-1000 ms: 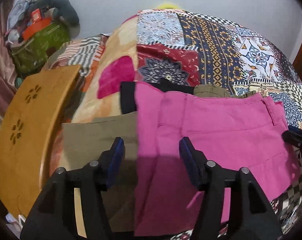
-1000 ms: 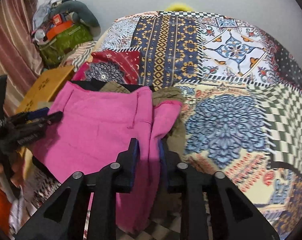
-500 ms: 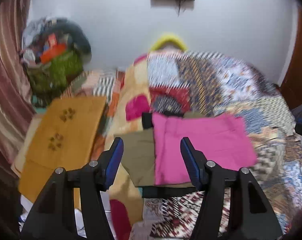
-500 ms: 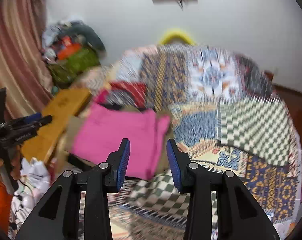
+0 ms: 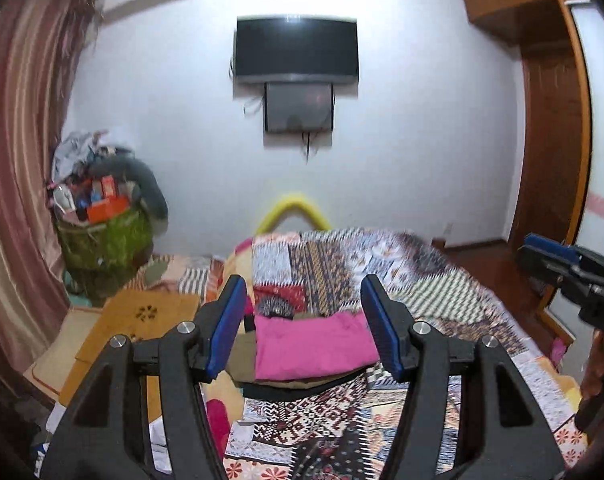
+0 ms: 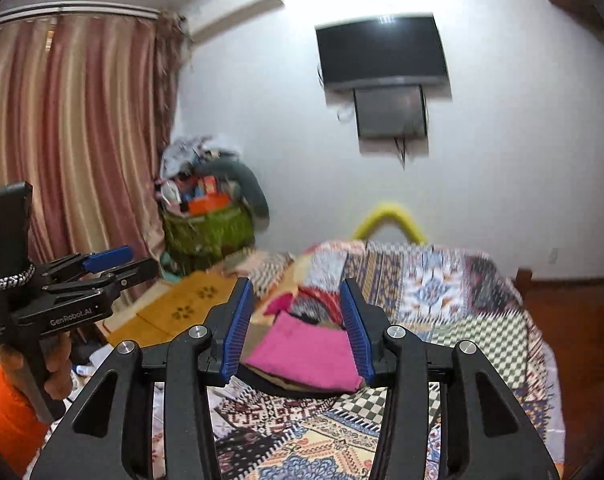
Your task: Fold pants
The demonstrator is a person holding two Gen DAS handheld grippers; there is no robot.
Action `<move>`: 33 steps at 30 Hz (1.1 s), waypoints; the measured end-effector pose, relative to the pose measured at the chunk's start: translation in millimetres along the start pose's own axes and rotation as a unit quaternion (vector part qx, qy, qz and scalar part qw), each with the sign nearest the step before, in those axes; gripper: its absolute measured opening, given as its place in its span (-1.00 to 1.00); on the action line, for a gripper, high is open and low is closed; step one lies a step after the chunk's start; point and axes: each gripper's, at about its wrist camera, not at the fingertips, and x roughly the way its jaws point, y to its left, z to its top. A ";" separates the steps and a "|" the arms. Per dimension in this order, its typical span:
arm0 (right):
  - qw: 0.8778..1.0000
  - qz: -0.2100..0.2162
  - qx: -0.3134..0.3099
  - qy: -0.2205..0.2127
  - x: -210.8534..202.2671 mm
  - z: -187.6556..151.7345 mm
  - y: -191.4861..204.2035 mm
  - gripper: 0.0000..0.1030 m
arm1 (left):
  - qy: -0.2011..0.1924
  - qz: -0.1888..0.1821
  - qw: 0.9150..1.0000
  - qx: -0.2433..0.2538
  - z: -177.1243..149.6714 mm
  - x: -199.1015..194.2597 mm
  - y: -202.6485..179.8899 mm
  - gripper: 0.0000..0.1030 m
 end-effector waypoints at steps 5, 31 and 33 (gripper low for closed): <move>0.999 0.022 0.004 -0.041 -54.4 -11.1 23.3 -0.02 | -0.049 0.011 0.999 -0.011 -10.1 -64.8 -11.6 0.17; 0.997 -0.034 0.017 -0.060 -100.3 -45.1 38.7 1.00 | -0.066 0.010 0.997 -0.034 -46.7 -115.3 -23.4 1.00; 0.997 -0.035 0.016 -0.060 -101.1 -46.6 39.4 0.99 | -0.064 0.010 0.997 -0.036 -47.1 -115.0 -22.5 1.00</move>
